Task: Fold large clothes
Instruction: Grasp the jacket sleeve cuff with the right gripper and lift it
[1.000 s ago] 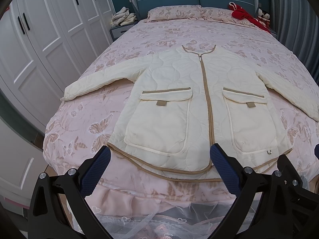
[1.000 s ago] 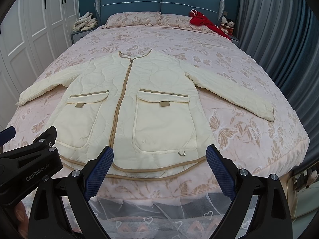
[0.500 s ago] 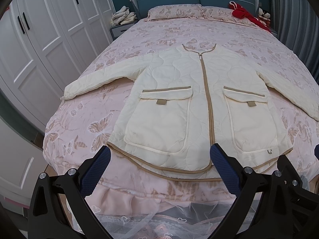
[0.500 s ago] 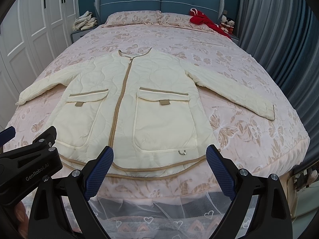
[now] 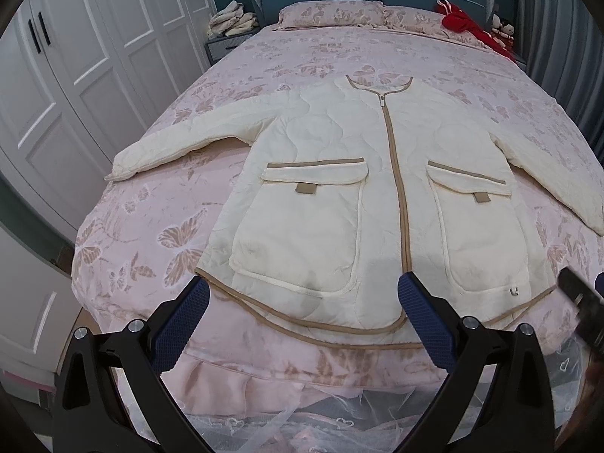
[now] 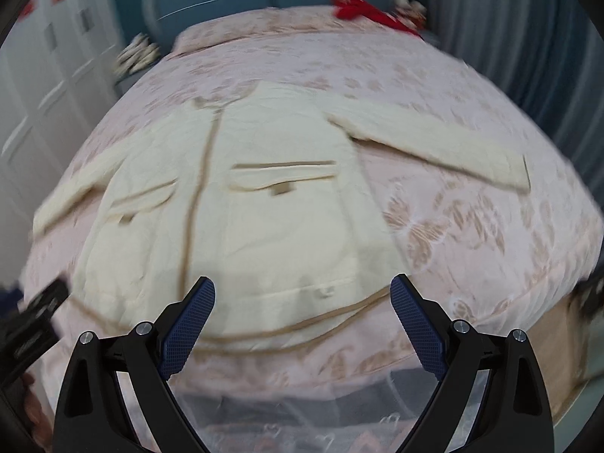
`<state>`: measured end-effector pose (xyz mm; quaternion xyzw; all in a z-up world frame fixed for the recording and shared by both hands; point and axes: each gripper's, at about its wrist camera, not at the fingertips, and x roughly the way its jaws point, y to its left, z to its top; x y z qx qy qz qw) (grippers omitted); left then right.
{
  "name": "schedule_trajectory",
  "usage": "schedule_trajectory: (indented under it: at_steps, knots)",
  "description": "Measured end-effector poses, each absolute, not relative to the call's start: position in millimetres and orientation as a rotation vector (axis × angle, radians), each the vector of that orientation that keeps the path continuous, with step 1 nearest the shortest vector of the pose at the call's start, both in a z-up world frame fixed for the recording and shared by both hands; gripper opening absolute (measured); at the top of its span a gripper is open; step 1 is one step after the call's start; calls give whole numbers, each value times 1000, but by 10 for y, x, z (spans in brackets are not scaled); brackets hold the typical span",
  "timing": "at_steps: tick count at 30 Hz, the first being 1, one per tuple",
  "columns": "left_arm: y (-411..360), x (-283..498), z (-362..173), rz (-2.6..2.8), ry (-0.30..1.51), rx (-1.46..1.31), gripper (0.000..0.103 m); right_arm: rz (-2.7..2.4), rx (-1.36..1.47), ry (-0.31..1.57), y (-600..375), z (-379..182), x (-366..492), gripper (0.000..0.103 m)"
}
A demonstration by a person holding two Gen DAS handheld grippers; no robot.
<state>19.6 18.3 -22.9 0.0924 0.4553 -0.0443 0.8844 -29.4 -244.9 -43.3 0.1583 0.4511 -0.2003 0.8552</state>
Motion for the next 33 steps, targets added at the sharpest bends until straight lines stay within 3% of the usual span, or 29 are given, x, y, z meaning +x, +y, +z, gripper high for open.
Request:
schedule_trajectory:
  at_steps: [10,23,26,31,33]
  knots:
    - [412,751,-442,-14,1001,91,98,-717,801,876,-4823,-997,-416,92]
    - [290,1444,-768,92,1057,93,98,-925,971,843,-6581,-1753,-283,88]
    - [225,1528,-824,83,1065,96,98,-955,947,831,-6637,-1785,-212,77]
    - [184,1639,-891,63,1078,95,98,-900,952,793,-6652,-1649,1,15]
    - [204,1682,-902,57,1083,85,98,-845,932,738,-6580,-1403,161,11]
